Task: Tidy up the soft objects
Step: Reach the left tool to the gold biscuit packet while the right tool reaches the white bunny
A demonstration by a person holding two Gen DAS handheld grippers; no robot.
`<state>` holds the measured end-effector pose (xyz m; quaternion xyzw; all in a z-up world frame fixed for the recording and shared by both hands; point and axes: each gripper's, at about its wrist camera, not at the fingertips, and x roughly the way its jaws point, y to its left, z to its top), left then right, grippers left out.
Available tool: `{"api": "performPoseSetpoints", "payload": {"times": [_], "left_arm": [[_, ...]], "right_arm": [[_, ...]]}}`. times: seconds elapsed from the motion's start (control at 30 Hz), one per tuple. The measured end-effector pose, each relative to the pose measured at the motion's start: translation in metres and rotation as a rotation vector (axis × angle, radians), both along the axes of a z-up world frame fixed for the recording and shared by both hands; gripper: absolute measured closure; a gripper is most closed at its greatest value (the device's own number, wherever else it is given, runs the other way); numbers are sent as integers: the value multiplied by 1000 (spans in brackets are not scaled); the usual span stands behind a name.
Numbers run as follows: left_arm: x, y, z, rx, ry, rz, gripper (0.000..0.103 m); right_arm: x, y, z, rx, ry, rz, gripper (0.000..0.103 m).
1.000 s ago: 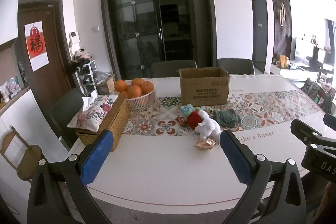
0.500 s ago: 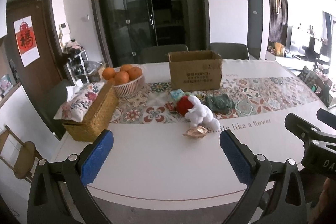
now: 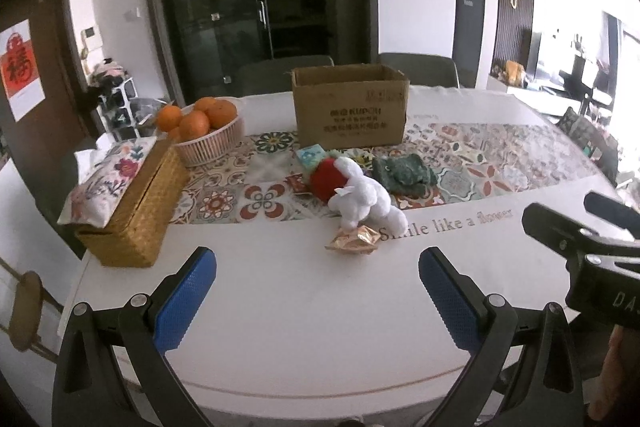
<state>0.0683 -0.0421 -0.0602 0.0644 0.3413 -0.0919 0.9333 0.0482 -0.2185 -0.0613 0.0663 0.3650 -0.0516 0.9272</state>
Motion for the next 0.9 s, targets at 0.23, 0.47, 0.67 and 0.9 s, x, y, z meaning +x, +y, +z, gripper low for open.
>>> {"api": "performPoseSetpoints", "payload": {"times": [0.23,0.47,0.67,0.9], "left_arm": [[48,-4,-19,15,43,-55,1],[85,-4,-49,-18,145,-113,3],[100,-10,-68,-36,185,-127,3],[121,-22,-90,-42,236,-93,6]], "right_arm": [[54,6,-18,10,47,41,0],[93,9,-41,63,116,96,0],[124,9,-61,70,188,187,2],[158,-2,-86,40,280,273,10]]}}
